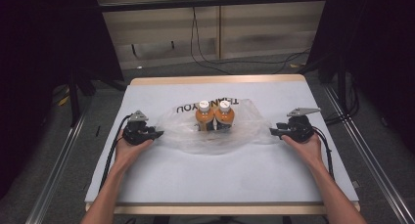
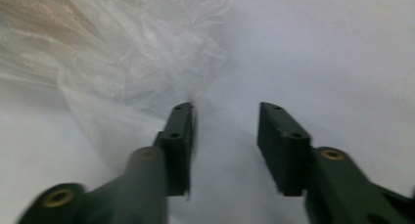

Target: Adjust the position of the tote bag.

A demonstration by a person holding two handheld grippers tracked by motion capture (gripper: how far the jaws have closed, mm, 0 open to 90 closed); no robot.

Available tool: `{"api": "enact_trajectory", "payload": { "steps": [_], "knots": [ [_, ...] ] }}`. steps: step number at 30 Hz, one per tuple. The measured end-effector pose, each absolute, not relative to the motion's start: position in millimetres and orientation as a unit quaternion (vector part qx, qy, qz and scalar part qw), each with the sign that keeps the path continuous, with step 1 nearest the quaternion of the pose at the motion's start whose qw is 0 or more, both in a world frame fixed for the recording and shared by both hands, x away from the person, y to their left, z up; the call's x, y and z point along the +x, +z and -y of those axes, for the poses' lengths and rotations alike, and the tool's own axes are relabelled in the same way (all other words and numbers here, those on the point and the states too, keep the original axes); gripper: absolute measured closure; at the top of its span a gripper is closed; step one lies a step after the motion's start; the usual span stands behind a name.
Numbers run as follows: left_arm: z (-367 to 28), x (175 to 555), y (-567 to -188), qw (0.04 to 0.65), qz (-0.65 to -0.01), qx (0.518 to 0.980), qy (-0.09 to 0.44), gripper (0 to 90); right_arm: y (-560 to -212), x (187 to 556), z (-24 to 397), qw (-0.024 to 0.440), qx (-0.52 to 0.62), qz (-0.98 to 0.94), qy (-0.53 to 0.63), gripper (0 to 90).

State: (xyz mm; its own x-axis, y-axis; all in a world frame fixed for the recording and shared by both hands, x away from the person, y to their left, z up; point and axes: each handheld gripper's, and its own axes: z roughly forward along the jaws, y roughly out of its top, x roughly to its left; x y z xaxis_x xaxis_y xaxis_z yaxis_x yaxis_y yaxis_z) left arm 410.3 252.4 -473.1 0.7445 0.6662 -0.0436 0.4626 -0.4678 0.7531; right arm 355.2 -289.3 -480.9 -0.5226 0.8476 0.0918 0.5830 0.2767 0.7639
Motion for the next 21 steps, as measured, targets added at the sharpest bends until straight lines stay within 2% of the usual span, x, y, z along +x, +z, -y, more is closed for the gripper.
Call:
{"api": "enact_trajectory", "payload": {
  "steps": [1, 2, 3, 4, 7, 8, 14, 21],
  "knots": [
    [-252, 409, -471, 0.399, -0.332, 0.844, 0.136, 50.1, -478, 353, 289, 0.172, 0.457, -0.778, 0.395, 45.7],
    [-251, 408, -470, 0.407, -0.334, 0.84, 0.134, 50.1, -478, 353, 289, 0.172, 0.457, -0.778, 0.395, 45.7],
    [-251, 407, -467, 0.408, -0.33, 0.84, 0.138, 41.2, -475, 352, 288, 0.178, 0.454, -0.774, 0.403, 38.3],
    [-250, 406, -466, 0.414, -0.334, 0.836, 0.138, 41.2, -475, 352, 288, 0.178, 0.454, -0.774, 0.403, 38.3],
    [-250, 405, -458, 0.434, -0.336, 0.826, 0.128, 26.4, -466, 347, 289, 0.182, 0.448, -0.76, 0.434, 32.8],
    [-250, 405, -458, 0.434, -0.336, 0.826, 0.128, 24.1, -466, 347, 289, 0.182, 0.448, -0.76, 0.434, 32.8],
    [-253, 398, -448, 0.456, -0.328, 0.819, 0.122, 21.6, -452, 339, 298, 0.189, 0.448, -0.736, 0.472, 27.4],
    [-257, 381, -445, 0.45, -0.318, 0.827, 0.116, 21.5, -434, 329, 299, 0.198, 0.439, -0.717, 0.504, 23.6]
  ]
}}
